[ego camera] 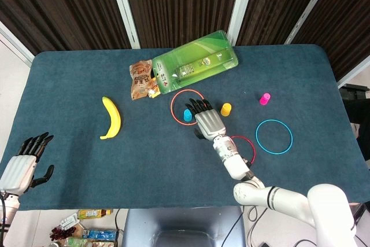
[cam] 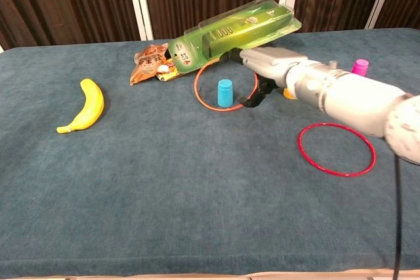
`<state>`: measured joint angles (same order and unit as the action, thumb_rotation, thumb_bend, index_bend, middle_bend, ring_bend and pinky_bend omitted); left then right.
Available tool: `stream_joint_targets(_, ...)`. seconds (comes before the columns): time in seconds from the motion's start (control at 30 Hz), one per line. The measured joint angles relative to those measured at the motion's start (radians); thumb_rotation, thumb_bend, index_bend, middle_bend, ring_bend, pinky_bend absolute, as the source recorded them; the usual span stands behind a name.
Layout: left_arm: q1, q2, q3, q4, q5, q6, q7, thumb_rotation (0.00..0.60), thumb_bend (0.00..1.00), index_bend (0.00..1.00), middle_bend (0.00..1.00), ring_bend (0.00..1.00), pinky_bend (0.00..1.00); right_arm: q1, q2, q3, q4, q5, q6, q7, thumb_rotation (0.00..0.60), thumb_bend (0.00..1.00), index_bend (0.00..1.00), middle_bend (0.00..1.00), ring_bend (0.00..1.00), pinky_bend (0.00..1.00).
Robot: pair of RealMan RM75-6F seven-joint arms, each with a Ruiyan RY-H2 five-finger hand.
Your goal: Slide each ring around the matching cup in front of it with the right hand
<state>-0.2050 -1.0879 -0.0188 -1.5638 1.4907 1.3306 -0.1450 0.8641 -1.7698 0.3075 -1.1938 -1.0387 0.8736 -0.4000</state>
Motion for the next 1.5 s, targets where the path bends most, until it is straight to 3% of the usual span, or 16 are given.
stream_joint_targets(0.17,0.002,0.001,0.0,0.001,0.002,0.002,-0.004,0.6,0.45,0.0,0.0,0.0,0.03,-0.11,0.117,-0.058,-0.197,-0.097,0.135,0.057,0.6,0.48,0.11,0.0,0.0,0.0)
stream_joint_targets(0.33,-0.002,-0.004,0.003,-0.001,0.005,-0.005,0.009,0.6,0.45,0.0,0.0,0.0,0.05,-0.266,0.316,-0.206,-0.414,-0.242,0.271,0.09,0.6,0.48,0.18,0.0,0.0,0.0)
stream_joint_targets(0.5,-0.006,-0.012,0.008,-0.007,0.016,-0.008,0.028,0.6,0.45,0.0,0.0,0.0,0.05,-0.394,0.432,-0.362,-0.463,-0.37,0.366,0.1,0.6,0.48,0.32,0.0,0.0,0.0)
stream_joint_targets(0.57,-0.007,-0.014,0.009,-0.008,0.019,-0.008,0.033,0.6,0.45,0.0,0.0,0.0,0.05,-0.414,0.44,-0.387,-0.446,-0.387,0.369,0.099,0.6,0.48,0.38,0.0,0.0,0.0)
stream_joint_targets(0.77,-0.007,-0.015,0.011,-0.011,0.025,-0.004,0.04,0.6,0.46,0.0,0.0,0.0,0.05,-0.442,0.408,-0.403,-0.322,-0.418,0.365,0.116,0.6,0.48,0.47,0.0,0.0,0.0)
stream_joint_targets(1.1,-0.003,-0.01,0.01,-0.007,0.023,0.004,0.02,0.6,0.46,0.0,0.0,0.0,0.05,-0.459,0.298,-0.407,-0.159,-0.435,0.295,0.155,0.6,0.48,0.54,0.0,0.0,0.0)
stream_joint_targets(1.5,-0.003,-0.007,0.011,-0.005,0.022,0.002,0.014,0.6,0.46,0.0,0.0,0.0,0.05,-0.465,0.244,-0.39,-0.088,-0.444,0.263,0.181,0.6,0.48,0.59,0.01,0.0,0.0)
